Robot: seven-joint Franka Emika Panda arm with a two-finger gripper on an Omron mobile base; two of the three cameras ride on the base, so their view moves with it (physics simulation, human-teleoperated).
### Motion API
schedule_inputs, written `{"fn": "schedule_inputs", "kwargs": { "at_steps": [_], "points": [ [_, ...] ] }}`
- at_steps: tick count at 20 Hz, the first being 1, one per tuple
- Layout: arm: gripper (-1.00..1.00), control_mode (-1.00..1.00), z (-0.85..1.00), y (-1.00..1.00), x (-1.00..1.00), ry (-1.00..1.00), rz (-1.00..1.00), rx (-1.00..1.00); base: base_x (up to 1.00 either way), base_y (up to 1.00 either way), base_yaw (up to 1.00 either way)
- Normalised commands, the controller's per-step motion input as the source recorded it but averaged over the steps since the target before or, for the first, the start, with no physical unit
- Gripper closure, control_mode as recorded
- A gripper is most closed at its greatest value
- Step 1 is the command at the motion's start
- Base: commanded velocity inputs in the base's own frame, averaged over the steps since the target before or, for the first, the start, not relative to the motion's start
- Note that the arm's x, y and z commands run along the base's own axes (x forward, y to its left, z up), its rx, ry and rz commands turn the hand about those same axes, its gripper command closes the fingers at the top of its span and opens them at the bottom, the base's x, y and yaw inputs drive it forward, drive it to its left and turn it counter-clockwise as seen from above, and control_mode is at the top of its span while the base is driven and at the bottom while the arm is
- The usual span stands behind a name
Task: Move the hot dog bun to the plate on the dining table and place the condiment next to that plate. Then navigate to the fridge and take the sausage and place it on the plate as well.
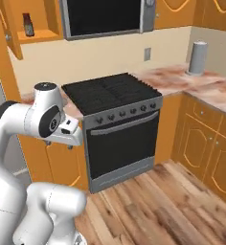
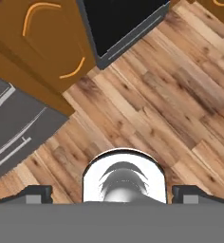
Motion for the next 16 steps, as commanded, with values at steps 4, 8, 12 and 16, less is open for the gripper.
{"fn": "schedule_inputs", "kwargs": {
  "at_steps": [4, 8, 12, 16],
  "points": [
    [-1.00, 1.00, 0.00, 0.00, 0.00, 0.00, 0.00, 0.00, 0.56, -0.12, 0.72],
    [-1.00, 1.00, 0.00, 0.00, 0.00, 0.00, 0.00, 0.00, 0.54, -0.12, 0.72],
    [-1.00, 1.00, 0.00, 0.00, 0.00, 0.00, 0.00, 0.00, 0.55, -0.35, 0.64],
    [-1.00, 1.00, 0.00, 0.00, 0.00, 0.00, 0.00, 0.00, 0.41, -0.74, 0.41]
  ]
}}
